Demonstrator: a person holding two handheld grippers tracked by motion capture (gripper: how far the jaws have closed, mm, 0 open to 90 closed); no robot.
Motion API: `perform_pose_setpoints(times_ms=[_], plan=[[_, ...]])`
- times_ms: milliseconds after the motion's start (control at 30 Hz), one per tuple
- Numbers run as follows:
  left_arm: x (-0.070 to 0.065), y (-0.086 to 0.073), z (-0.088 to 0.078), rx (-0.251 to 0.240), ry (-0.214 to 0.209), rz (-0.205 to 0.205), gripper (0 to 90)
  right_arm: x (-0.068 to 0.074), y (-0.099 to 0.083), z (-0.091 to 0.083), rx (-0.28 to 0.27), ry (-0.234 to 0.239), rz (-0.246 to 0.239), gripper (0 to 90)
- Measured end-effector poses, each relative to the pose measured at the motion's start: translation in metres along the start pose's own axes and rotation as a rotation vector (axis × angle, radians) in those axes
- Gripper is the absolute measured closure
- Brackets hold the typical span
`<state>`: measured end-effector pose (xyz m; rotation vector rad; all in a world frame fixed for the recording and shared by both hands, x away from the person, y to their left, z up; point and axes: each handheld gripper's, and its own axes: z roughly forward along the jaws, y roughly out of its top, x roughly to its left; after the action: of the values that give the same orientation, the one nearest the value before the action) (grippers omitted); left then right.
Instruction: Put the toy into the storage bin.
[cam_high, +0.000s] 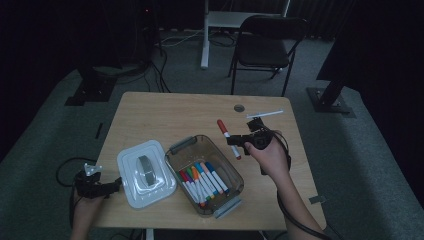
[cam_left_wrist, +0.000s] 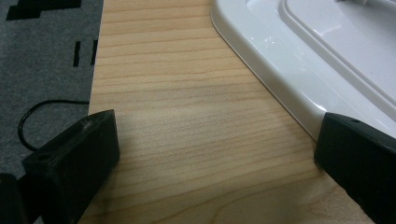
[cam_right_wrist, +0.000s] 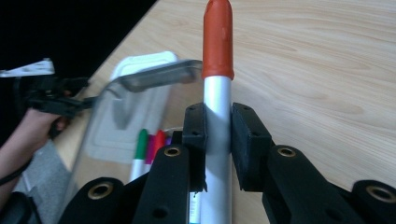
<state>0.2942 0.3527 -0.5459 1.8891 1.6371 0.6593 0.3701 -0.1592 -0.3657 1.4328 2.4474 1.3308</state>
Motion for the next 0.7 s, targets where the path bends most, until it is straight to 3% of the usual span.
perform_pose_setpoints(times_ms=[233, 300, 500, 533, 700], plan=[[0.0, 0.0, 0.0, 0.002, 0.0, 0.001, 0.6, 0.029, -0.002, 0.003, 0.011, 0.085, -0.042, 76.7], [0.0, 0.0, 0.0, 0.001, 0.0, 0.0, 0.7, 0.032, -0.002, 0.005, 0.019, 0.092, -0.044, 76.7], [0.0, 0.0, 0.0, 0.002, 0.0, 0.002, 0.7, 0.047, -0.012, 0.027, 0.076, 0.147, -0.061, 76.7], [0.0, 0.0, 0.0, 0.002, 0.0, 0.001, 0.6, 0.05, -0.016, 0.037, 0.099, 0.157, -0.063, 76.7], [0.0, 0.0, 0.0, 0.002, 0.0, 0.001, 0.6, 0.061, -0.025, 0.059, 0.179, 0.161, -0.081, 76.7]])
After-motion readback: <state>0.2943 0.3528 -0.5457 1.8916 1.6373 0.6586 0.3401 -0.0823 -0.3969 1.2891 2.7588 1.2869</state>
